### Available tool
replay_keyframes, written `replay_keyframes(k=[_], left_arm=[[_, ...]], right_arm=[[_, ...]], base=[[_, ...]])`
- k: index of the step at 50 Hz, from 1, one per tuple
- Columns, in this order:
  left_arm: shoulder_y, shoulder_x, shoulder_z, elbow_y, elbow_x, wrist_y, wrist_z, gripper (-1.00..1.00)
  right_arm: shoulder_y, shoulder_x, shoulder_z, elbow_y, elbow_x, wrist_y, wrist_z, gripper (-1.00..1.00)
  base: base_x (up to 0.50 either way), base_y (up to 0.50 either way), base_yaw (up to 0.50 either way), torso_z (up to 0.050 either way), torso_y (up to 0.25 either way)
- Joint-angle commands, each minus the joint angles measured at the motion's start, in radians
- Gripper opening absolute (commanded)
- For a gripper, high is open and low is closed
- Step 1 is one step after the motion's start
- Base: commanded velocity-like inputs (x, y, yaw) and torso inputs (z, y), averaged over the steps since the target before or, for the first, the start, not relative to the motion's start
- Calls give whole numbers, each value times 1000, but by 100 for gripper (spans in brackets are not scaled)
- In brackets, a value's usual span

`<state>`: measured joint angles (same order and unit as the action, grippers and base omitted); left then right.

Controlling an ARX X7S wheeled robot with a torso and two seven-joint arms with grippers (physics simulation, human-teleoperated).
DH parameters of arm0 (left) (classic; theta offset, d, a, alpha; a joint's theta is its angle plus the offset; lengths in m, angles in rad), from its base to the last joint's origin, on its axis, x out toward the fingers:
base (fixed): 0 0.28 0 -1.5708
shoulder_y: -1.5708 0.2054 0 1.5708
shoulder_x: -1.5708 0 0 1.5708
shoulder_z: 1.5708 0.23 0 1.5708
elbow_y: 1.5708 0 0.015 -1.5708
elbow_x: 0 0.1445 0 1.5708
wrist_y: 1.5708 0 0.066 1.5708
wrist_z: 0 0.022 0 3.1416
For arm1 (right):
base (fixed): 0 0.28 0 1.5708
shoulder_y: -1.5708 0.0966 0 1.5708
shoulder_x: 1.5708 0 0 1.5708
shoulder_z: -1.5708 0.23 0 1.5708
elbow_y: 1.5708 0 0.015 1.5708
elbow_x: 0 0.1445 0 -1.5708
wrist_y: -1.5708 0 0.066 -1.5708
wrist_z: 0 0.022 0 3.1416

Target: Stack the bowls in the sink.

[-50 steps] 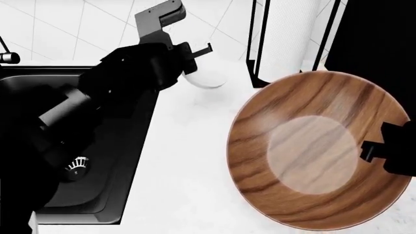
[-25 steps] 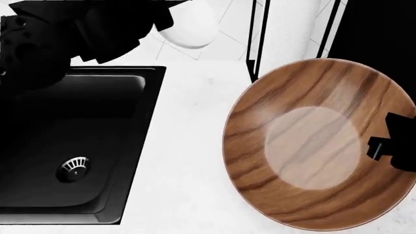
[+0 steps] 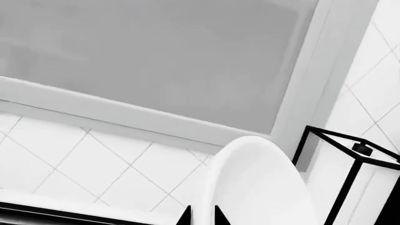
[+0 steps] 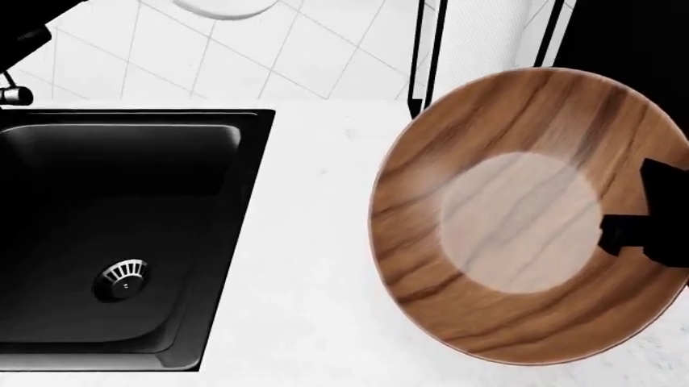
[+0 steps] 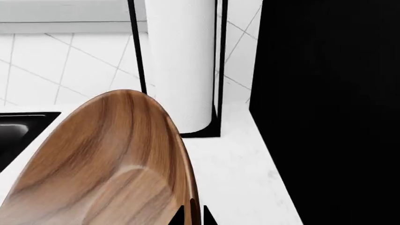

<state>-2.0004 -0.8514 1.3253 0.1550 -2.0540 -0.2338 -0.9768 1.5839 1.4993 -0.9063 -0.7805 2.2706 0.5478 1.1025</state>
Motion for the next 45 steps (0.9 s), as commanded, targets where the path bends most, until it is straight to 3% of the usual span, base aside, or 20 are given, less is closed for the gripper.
replay_keyframes(k=[1,28,45], left_arm=[[-44,-134,-28,143,3,-52,-23,-100],[-70,-326,-59,378,-13,-169,7,-100],[-54,-356,-69,393,-2,-172,5,-100]], right_arm=[[53,-64,21,12,-38,-16,37,-100],[83,-144,44,26,-101,-21,103,-100],[79,-154,45,14,-121,2,93,-100]], base=[[0,0,0,0,0],[0,0,0,0,1],[0,0,0,1,1]])
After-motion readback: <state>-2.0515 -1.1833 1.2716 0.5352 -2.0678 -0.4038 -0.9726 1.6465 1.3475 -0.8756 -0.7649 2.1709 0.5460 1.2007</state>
